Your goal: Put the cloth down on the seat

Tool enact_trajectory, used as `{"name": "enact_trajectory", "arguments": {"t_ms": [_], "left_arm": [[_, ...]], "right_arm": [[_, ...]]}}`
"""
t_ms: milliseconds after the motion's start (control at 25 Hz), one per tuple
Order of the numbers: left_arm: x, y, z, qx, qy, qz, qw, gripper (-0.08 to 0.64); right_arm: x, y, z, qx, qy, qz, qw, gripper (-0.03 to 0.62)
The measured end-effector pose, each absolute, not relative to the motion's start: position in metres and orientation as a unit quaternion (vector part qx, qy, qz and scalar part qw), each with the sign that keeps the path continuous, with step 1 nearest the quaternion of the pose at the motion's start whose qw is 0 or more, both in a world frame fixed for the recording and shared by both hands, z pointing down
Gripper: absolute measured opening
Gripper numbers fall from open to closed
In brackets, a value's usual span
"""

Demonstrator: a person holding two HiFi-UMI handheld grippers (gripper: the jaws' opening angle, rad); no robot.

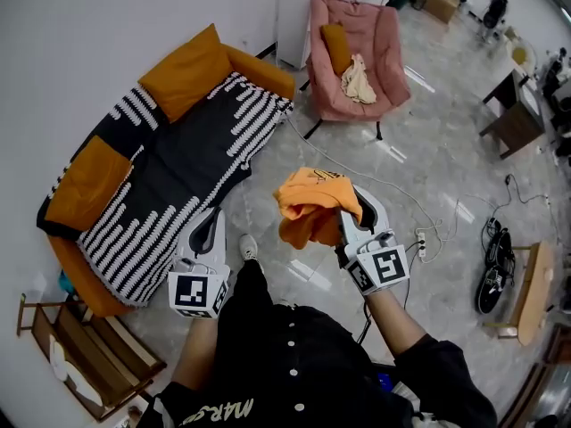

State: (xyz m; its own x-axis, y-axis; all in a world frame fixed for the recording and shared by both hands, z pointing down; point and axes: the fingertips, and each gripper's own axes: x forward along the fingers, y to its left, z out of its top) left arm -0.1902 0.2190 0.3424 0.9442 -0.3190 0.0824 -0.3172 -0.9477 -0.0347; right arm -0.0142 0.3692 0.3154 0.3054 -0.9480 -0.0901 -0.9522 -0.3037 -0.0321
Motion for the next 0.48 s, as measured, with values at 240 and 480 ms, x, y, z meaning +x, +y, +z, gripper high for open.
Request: {"name": "enact_trajectory", "arguments": {"t_ms": [240, 480], "left_arm": [[-0.164, 0.185, 0.344, -0.987, 0.156, -0.046, 0.009, 0.000], [-0.138, 0.136, 0.335, -0.987, 0.155, -0.043, 0.015, 0.001]], "right_arm": [[0.014, 0.338, 0.315, -0.815, 0.579, 0.019, 0.036, 0.081], [0.041, 0.293, 0.311, -0.815, 0.577, 0.024, 0.039, 0.081]]}}
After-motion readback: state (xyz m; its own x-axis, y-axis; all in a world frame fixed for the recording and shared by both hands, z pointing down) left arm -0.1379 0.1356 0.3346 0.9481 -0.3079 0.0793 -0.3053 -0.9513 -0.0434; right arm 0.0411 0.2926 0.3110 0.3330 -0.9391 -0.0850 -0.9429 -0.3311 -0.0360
